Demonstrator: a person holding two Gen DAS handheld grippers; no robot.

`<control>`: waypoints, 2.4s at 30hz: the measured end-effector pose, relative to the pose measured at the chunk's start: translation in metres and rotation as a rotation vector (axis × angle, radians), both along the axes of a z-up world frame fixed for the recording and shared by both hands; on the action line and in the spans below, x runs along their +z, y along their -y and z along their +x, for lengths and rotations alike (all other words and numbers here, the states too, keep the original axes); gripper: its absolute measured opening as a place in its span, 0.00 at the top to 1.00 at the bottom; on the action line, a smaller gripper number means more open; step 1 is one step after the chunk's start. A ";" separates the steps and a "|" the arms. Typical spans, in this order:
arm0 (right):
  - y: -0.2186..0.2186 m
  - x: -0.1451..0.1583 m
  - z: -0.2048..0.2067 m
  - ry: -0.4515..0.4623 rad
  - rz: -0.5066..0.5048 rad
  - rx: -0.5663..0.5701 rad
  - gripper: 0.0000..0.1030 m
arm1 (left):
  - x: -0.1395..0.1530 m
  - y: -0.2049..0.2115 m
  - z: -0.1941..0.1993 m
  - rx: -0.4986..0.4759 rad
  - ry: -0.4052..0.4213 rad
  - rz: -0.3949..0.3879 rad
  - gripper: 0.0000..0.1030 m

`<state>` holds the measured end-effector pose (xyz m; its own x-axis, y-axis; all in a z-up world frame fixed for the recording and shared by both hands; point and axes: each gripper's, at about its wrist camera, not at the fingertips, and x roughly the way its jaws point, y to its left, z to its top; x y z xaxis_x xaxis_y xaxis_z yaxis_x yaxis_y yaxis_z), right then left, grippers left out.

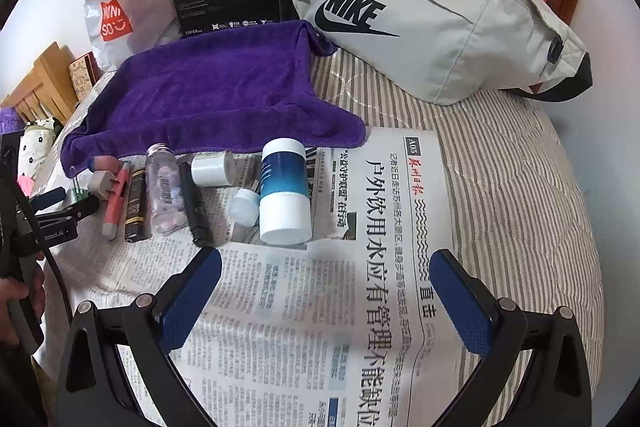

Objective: Organize rigid objects
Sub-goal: 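Grasp the mint-green binder clip with the left gripper while the right grasps the AIMD bottle, then carry the binder clip and AIMD bottle onto the purple towel with both grippers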

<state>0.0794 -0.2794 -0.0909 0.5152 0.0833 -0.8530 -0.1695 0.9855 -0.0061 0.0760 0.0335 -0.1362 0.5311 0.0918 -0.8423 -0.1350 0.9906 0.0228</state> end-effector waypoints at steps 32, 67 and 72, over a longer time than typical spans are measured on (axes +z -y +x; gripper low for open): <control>-0.023 -0.043 0.070 -0.084 -0.022 0.098 0.41 | 0.005 0.001 -0.010 -0.046 0.024 0.014 0.62; -0.014 -0.032 0.052 -0.114 0.061 0.147 0.65 | 0.015 -0.001 -0.018 -0.088 0.008 -0.020 0.62; -0.016 -0.042 0.050 -0.130 0.074 0.149 0.65 | 0.019 -0.001 -0.023 -0.088 0.015 -0.015 0.62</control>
<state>0.1295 -0.2631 -0.1326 0.3787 0.2148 -0.9003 -0.3076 0.9466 0.0964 0.0532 0.0342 -0.1174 0.5495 0.0317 -0.8349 -0.0474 0.9989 0.0067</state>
